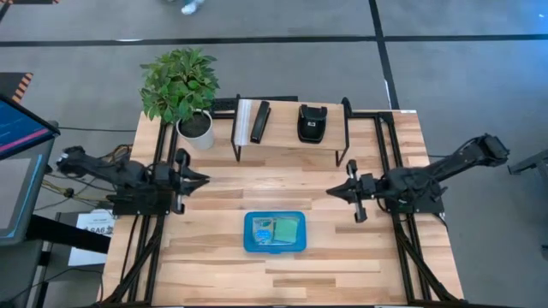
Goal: Pack school essentials
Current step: Return to Home Position
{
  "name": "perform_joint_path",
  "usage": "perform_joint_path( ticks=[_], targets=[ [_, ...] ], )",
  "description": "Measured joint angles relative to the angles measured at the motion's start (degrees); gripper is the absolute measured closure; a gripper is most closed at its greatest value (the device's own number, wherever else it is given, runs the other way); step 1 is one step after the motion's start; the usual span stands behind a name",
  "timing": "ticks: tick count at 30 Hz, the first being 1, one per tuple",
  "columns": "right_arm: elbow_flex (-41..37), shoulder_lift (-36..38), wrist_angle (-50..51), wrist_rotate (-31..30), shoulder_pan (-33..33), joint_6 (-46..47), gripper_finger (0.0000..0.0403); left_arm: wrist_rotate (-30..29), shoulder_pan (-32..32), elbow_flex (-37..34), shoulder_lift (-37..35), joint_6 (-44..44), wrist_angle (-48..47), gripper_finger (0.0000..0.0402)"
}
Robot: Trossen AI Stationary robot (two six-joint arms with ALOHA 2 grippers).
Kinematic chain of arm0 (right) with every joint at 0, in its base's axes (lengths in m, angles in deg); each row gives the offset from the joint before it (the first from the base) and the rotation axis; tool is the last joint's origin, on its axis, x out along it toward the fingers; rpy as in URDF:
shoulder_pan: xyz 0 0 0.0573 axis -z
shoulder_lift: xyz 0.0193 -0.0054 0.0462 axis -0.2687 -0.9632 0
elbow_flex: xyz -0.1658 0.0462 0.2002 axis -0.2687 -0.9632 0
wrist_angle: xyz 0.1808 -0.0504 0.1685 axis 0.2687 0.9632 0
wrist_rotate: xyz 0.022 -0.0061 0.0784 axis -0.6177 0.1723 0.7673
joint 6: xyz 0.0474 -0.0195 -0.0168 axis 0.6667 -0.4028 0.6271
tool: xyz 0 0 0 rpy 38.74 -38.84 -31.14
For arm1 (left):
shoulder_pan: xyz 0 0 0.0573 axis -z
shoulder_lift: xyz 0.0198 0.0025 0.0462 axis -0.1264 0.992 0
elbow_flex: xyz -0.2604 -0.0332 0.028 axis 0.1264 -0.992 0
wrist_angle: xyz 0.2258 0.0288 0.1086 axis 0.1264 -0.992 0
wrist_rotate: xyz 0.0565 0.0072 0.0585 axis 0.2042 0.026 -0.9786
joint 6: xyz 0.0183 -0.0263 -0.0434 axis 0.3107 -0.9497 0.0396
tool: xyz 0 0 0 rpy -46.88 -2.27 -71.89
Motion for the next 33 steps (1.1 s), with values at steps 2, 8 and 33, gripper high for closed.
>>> perform_joint_path(
  ticks=[2, 8, 33],
  targets=[
    [-1.71, 2.03, -0.22, -1.04, 0.01, 0.04, 0.0392, -2.51, 1.69, 0.0, -2.74, 0.74, -2.23, 0.0384],
    [-6.42, 8.02, -0.46, -3.55, 0.08, 0.19, 0.0392, -4.37, 4.04, -2.34, -7.75, 3.15, -2.66, 0.04],
    [-14.64, 24.41, 8.78, -3.97, 3.1, -0.45, 0.0392, -0.83, 3.17, -15.91, -17.6, 2.72, -1.55, 0.0401]
  ],
)
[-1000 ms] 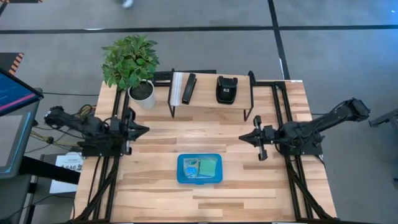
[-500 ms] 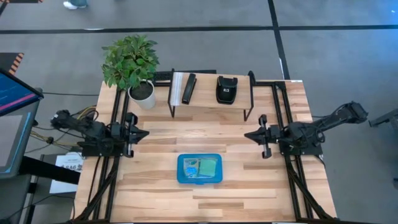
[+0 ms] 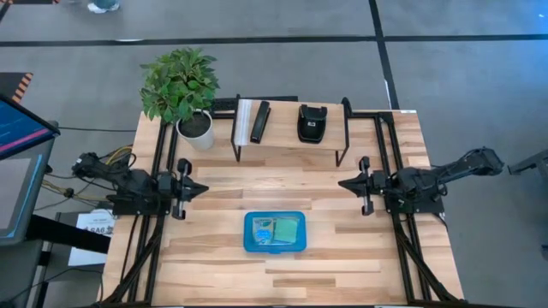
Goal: Pack school essentials
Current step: Return to Home Position
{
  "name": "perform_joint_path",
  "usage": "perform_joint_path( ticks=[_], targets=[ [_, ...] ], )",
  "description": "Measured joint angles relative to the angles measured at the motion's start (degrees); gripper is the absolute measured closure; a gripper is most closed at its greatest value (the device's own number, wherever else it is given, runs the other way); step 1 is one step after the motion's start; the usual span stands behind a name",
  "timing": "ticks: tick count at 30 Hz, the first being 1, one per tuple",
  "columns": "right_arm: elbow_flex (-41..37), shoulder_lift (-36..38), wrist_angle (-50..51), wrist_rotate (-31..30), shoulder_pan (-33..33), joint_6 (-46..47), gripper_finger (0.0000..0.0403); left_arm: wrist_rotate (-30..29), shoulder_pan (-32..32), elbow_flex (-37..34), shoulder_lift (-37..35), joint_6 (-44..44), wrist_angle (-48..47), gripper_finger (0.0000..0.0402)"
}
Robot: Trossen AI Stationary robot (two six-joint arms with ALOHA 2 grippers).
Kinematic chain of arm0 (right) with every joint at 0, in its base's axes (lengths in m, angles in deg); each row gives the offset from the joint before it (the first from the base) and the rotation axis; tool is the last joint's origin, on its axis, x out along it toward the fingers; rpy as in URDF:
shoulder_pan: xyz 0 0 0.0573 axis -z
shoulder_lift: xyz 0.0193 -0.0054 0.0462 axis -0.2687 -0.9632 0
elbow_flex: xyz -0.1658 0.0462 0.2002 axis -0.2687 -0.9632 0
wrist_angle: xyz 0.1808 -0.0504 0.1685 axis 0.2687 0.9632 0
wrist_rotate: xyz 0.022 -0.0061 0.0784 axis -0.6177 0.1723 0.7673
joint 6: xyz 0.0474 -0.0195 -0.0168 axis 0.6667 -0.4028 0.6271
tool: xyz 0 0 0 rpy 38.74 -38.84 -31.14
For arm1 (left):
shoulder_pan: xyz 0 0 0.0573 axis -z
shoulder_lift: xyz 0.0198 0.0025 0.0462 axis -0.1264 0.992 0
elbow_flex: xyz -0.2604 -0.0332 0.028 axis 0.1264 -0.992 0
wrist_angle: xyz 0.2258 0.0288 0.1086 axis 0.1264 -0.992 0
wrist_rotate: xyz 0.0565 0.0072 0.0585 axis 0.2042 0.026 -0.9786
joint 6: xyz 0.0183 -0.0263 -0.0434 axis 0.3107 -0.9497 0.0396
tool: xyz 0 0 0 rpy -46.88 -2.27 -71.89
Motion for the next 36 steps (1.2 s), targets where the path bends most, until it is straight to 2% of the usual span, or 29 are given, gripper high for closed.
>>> perform_joint_path(
  ticks=[4, 8, 25, 36],
  targets=[
    [0.0, 0.61, 4.87, 0.06, 1.48, 1.7, 0.0392, 0.09, 0.0, 0.0, 0.05, -2.58, -4.98, 0.0401],
    [-0.02, 0.59, 8.17, 0.13, 2.86, 4.1, 0.0392, 3.03, -0.02, -0.04, 0.13, -2.62, -4.76, 0.0401],
    [-0.11, 0.59, 9.41, 0.15, 3.41, 5.17, 0.0392, 2.67, -0.02, -0.15, 0.13, -3.33, -4.77, 0.0401],
    [-0.13, 0.44, 15.64, 0.17, 3.41, 5.04, 0.0392, 2.67, -0.02, -0.2, 0.13, -4.91, -4.77, 0.0401]
  ],
)
